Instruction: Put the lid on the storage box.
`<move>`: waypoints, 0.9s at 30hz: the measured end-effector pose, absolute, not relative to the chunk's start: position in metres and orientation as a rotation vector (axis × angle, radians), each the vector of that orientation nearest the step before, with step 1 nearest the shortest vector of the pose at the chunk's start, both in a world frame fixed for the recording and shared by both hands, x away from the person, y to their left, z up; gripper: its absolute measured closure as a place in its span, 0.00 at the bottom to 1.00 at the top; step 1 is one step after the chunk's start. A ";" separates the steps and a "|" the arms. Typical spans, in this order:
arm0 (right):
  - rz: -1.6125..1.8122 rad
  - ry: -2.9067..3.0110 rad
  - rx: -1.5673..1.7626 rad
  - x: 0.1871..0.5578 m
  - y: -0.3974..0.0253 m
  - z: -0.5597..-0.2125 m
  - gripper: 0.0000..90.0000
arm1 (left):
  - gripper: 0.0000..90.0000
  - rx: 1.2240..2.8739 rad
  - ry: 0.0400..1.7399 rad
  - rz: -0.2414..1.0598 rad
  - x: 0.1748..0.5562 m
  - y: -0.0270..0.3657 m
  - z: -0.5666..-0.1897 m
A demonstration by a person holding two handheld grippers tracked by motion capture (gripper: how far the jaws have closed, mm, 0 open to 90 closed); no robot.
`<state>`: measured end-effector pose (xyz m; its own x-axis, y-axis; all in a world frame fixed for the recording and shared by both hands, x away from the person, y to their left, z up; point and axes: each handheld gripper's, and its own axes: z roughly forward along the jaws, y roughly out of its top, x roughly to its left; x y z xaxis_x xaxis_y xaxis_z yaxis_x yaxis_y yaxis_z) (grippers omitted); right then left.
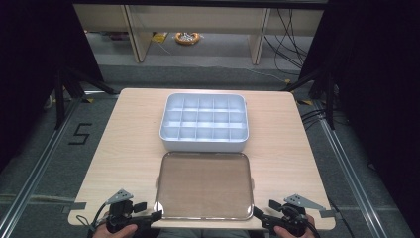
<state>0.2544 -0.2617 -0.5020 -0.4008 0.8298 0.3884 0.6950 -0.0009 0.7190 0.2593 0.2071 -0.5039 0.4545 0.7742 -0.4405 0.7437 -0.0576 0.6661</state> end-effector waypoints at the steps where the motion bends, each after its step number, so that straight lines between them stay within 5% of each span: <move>1: 1.370 2.110 1.630 0.255 -0.262 -0.502 0.26 | 0.25 1.801 1.293 0.042 0.259 0.207 -0.504; 27: 1.482 2.111 1.635 0.264 -0.251 -0.505 0.25 | 0.17 1.792 1.297 0.040 0.264 0.201 -0.505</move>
<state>0.2638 -0.2509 -0.5052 -0.4239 0.7813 0.4581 0.6965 -0.0421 0.7163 0.2635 0.2013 -0.5051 0.4505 0.7735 -0.4458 0.7443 -0.0496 0.6660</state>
